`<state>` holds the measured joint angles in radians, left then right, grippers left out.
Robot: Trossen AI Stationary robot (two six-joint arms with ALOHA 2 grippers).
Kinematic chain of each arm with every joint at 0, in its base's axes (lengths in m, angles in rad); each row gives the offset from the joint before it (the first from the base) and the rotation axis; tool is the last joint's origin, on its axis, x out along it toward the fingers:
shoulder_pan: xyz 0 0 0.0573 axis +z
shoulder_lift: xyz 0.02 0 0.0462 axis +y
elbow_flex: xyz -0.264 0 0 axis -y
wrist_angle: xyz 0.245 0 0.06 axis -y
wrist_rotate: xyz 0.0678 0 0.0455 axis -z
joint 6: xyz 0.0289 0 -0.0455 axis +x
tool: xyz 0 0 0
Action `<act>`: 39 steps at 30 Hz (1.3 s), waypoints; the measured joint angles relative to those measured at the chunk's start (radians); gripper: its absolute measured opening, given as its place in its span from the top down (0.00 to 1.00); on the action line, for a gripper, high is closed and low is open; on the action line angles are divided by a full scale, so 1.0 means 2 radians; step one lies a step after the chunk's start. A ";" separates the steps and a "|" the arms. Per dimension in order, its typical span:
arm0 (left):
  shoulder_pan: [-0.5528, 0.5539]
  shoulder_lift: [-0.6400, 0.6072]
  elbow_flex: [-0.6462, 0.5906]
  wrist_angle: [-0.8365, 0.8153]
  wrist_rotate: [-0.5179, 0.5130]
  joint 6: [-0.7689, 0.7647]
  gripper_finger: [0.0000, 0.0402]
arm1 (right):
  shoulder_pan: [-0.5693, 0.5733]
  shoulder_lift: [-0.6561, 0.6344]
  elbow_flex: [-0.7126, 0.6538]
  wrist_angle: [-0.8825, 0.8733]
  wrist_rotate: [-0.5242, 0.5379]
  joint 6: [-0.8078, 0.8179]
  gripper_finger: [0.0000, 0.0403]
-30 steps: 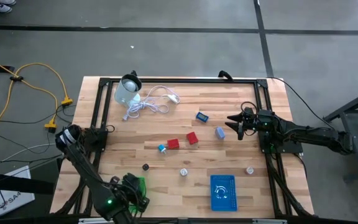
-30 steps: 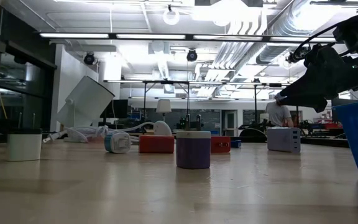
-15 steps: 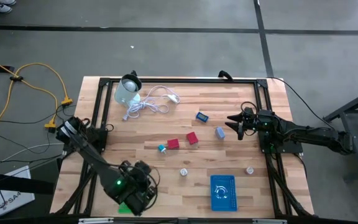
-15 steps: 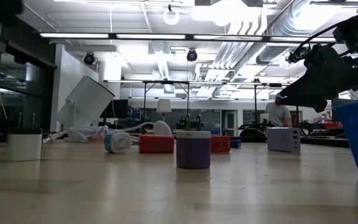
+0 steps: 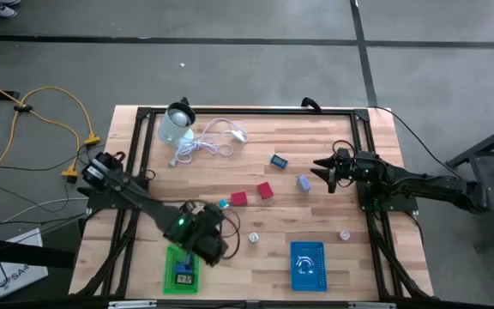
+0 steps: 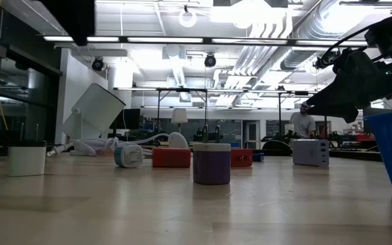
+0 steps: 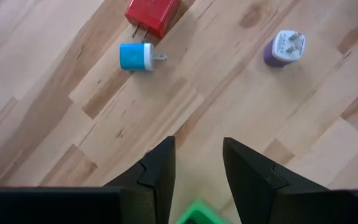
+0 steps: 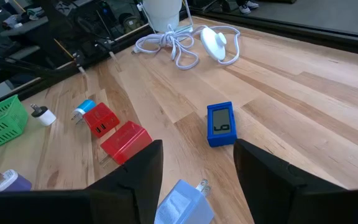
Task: Pick & Place Office items
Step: Put the blue digital clock into the green bin
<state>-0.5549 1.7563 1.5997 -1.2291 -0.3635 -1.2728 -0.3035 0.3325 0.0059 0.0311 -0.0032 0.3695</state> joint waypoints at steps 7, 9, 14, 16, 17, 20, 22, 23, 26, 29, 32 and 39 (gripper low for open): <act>0.069 -0.007 0.000 0.007 0.049 0.097 0.68 | 0.000 0.000 0.000 0.000 0.000 0.000 0.54; 0.086 -0.007 0.000 0.014 0.054 0.136 0.68 | 0.000 0.000 0.000 0.000 0.000 0.000 0.54; 0.122 -0.008 0.000 0.041 0.058 0.230 0.68 | 0.000 0.000 0.000 0.000 0.000 0.000 0.54; 0.143 -0.011 0.000 0.048 0.074 0.252 0.68 | 0.000 0.000 0.000 0.000 0.000 0.000 0.54; 0.156 -0.012 0.000 0.052 0.089 0.260 0.68 | 0.000 0.000 0.000 0.000 0.000 0.000 0.54; 0.198 -0.014 0.000 0.062 0.135 0.294 0.68 | 0.000 0.000 0.000 0.000 0.000 0.000 0.54; 0.226 -0.015 0.000 0.073 0.151 0.335 0.68 | 0.000 0.000 0.000 0.000 0.000 0.000 0.54; 0.241 -0.015 0.000 0.080 0.157 0.360 0.68 | 0.000 0.000 0.000 0.000 0.000 0.000 0.54; 0.278 -0.015 0.000 0.113 0.191 0.437 0.68 | 0.000 0.000 0.000 0.000 0.000 0.000 0.54; 0.304 -0.013 0.000 0.152 0.220 0.507 0.68 | 0.000 0.000 0.000 0.000 0.000 0.000 0.54; 0.322 -0.013 0.000 0.187 0.227 0.563 0.68 | 0.000 0.000 0.000 0.000 0.000 0.000 0.54; 0.359 -0.013 0.000 0.261 0.223 0.627 0.68 | 0.000 0.000 0.000 0.000 0.000 0.000 0.54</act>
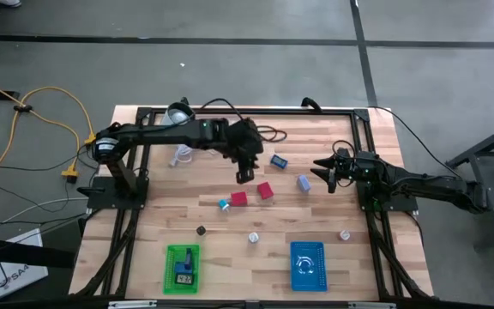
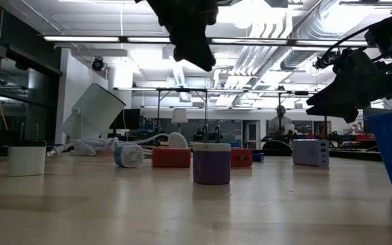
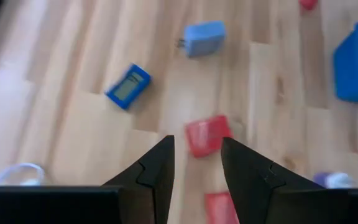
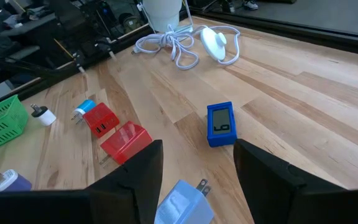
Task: Pick & Place Office items
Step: Put the blue digital clock into the green bin
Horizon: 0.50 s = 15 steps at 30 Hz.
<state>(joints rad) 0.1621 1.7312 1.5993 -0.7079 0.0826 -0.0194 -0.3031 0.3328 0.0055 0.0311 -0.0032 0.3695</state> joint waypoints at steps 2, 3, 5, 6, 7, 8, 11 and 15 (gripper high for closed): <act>0.008 0.007 0.000 0.014 0.000 0.018 0.68 | 0.000 0.000 0.000 0.000 0.000 0.000 0.54; 0.012 0.009 0.000 0.018 0.003 0.027 0.68 | 0.000 0.000 0.000 0.000 0.000 0.000 0.54; 0.021 0.016 0.000 0.020 0.009 0.049 0.68 | 0.000 0.000 0.000 0.000 0.000 0.000 0.54; 0.024 0.019 0.000 0.028 0.010 0.060 0.68 | 0.000 0.000 0.000 0.000 0.000 0.000 0.54; 0.027 0.021 0.000 0.027 0.011 0.070 0.68 | 0.000 0.000 0.000 0.000 0.000 0.000 0.54; 0.030 0.026 0.000 0.024 0.011 0.080 0.68 | 0.000 0.000 0.000 0.000 0.000 0.000 0.54; 0.037 0.035 0.000 0.030 0.021 0.094 0.68 | 0.000 0.000 0.000 -0.001 0.000 0.000 0.54; 0.041 0.043 0.001 0.036 0.026 0.094 0.68 | 0.000 0.000 0.000 -0.002 -0.001 0.000 0.54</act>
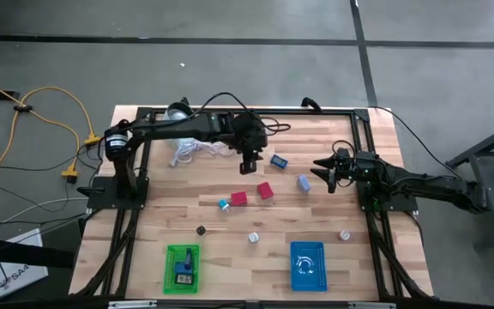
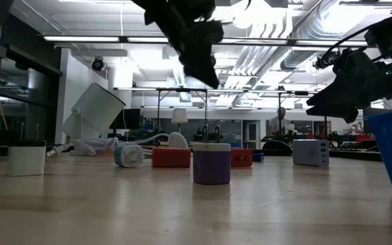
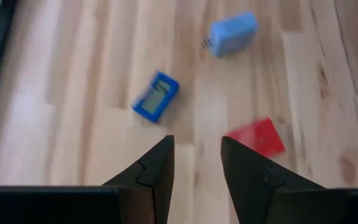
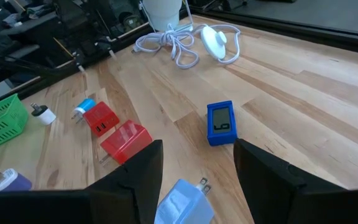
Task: Pick & Place Office items
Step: Put the blue digital clock into the green bin
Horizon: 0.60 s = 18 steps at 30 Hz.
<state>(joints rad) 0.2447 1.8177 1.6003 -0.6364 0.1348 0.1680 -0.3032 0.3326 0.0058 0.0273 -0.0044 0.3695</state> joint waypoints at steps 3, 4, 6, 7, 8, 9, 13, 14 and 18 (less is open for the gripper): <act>-0.001 0.003 -0.001 0.005 0.001 0.000 0.68 | 0.000 0.000 0.000 0.000 0.000 0.000 0.54; -0.001 0.003 0.000 0.006 0.000 0.000 0.68 | 0.000 0.000 0.000 0.000 0.000 0.000 0.54; -0.001 0.004 -0.001 0.005 -0.001 0.000 0.68 | 0.000 0.000 0.000 0.000 0.000 0.000 0.54; -0.001 0.004 -0.001 0.006 -0.002 0.000 0.68 | 0.000 0.000 0.000 0.000 0.000 0.000 0.54; -0.001 0.005 -0.001 0.006 -0.002 0.000 0.68 | 0.000 0.000 0.000 0.000 0.000 0.000 0.54; -0.002 0.005 -0.001 0.007 -0.003 -0.001 0.68 | 0.000 0.000 0.000 0.000 0.000 0.000 0.54; -0.003 0.006 -0.001 0.011 -0.003 -0.002 0.68 | 0.000 0.000 0.000 0.000 0.000 0.000 0.54; -0.003 0.006 -0.001 0.014 -0.003 -0.002 0.68 | 0.000 0.000 0.000 0.000 0.000 0.000 0.54; -0.003 0.006 -0.001 0.030 -0.003 -0.002 0.68 | 0.000 0.000 0.000 0.000 0.000 0.000 0.54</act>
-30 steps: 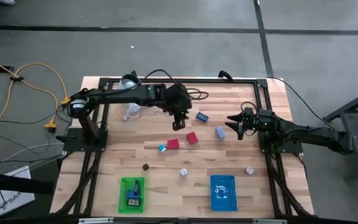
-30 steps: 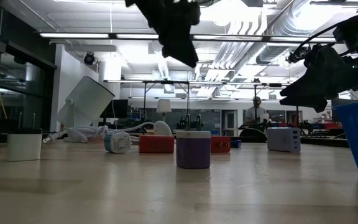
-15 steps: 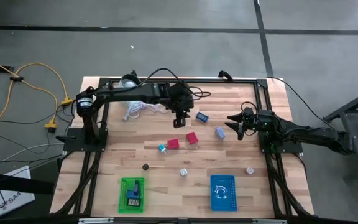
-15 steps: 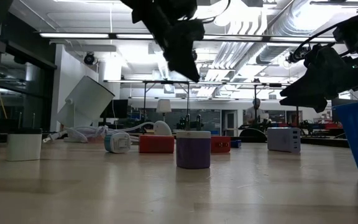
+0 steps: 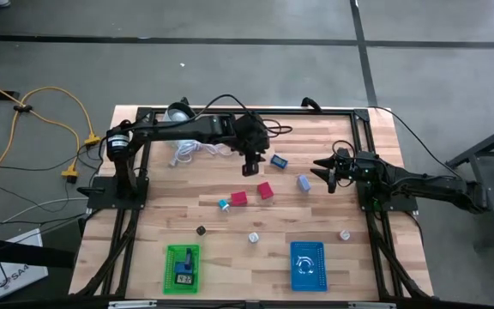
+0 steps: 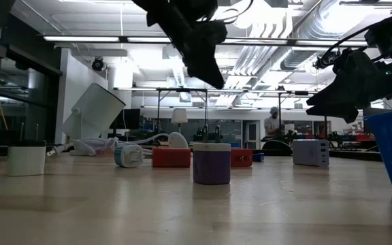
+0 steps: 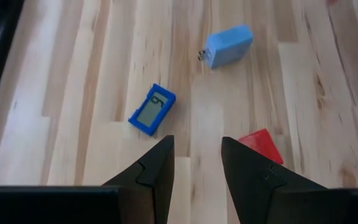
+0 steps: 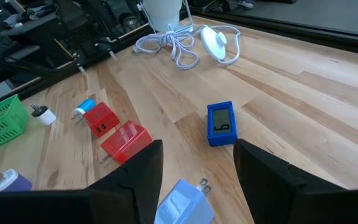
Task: Pick & Place Office items
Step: Put the blue digital clock into the green bin
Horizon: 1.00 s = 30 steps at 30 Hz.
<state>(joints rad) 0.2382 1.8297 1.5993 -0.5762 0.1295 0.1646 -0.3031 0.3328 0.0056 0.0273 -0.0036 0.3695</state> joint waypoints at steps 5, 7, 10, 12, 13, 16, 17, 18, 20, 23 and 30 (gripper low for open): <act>0.000 0.000 0.000 0.033 0.000 0.000 0.68 | 0.000 0.000 0.000 0.000 0.000 0.000 0.54; 0.000 0.000 0.000 0.045 0.000 0.000 0.68 | 0.000 0.000 0.000 0.000 0.000 0.000 0.54; 0.000 0.000 0.000 0.065 0.000 0.000 0.68 | 0.000 0.000 0.000 0.000 0.000 0.000 0.54; 0.000 0.000 0.000 0.080 0.000 0.000 0.68 | 0.000 0.000 0.000 0.000 0.000 0.000 0.54; 0.000 0.000 0.000 0.087 0.000 0.000 0.68 | 0.000 0.000 0.000 0.000 0.000 0.000 0.54; 0.000 0.000 0.000 0.103 0.000 0.000 0.68 | 0.000 0.000 0.000 0.000 0.001 -0.008 0.54; 0.000 0.000 0.000 0.109 0.000 0.000 0.68 | 0.000 0.000 0.000 0.001 0.003 -0.024 0.54; 0.000 0.000 0.000 0.115 0.000 0.000 0.68 | 0.000 0.000 0.000 0.002 0.007 -0.043 0.54; 0.000 0.000 0.000 0.127 0.000 0.000 0.68 | 0.000 0.000 0.000 0.002 0.012 -0.075 0.54; 0.000 0.000 0.000 0.142 0.000 0.000 0.68 | 0.000 0.000 0.000 0.002 0.012 -0.092 0.54; 0.000 0.000 0.000 0.169 0.000 0.000 0.68 | 0.000 0.000 0.000 0.003 0.013 -0.090 0.54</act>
<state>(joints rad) 0.2382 1.8297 1.5993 -0.2374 0.1299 0.1650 -0.3032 0.3325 0.0058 0.0326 0.0224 0.1886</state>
